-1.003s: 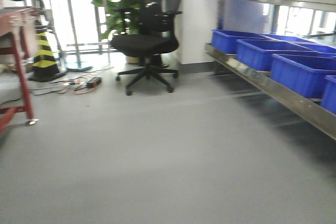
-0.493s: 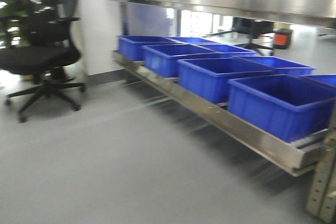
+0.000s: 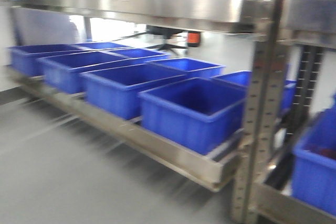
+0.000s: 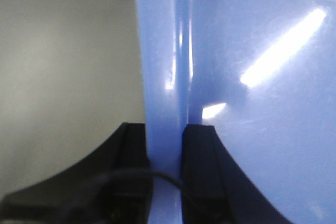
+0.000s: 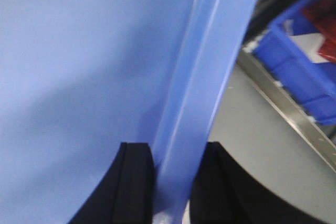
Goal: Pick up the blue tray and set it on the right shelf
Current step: 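Carry the tray with both grippers while driving to the bin shelving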
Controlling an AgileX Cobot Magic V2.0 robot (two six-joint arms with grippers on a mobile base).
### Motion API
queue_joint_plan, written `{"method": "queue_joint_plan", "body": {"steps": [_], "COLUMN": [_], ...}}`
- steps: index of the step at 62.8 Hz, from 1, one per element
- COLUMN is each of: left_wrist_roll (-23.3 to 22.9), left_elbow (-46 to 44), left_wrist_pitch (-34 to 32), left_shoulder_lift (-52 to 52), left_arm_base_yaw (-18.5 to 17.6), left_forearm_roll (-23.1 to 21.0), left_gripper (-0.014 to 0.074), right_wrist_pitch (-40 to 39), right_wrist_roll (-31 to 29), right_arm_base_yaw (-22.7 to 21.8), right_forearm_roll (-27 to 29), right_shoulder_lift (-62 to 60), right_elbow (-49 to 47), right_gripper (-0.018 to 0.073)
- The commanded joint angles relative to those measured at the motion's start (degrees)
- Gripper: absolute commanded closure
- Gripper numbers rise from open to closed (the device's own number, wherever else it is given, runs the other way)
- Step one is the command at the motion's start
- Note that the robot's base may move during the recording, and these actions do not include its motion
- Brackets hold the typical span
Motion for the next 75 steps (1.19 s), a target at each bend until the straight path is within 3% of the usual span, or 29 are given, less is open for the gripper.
{"method": "queue_joint_plan", "body": {"steps": [1, 75], "left_wrist_roll": [1.9, 1.9], "left_elbow": [-1.4, -1.4], "left_wrist_pitch": [4.8, 4.8], "left_shoulder_lift": [-2.0, -2.0], "left_arm_base_yaw": [-1.0, -1.0], "left_forearm_roll": [-1.1, -1.3], "left_gripper": [0.0645, 0.0645], "right_wrist_pitch": [-5.4, -5.4], "right_wrist_roll": [-1.5, -1.5], "right_arm_base_yaw": [0.5, 0.5], "right_forearm_roll": [0.6, 0.6], "right_shoulder_lift": [-1.9, -1.9], "right_elbow": [-1.6, -1.6], "right_gripper": [0.0502, 0.0502]}}
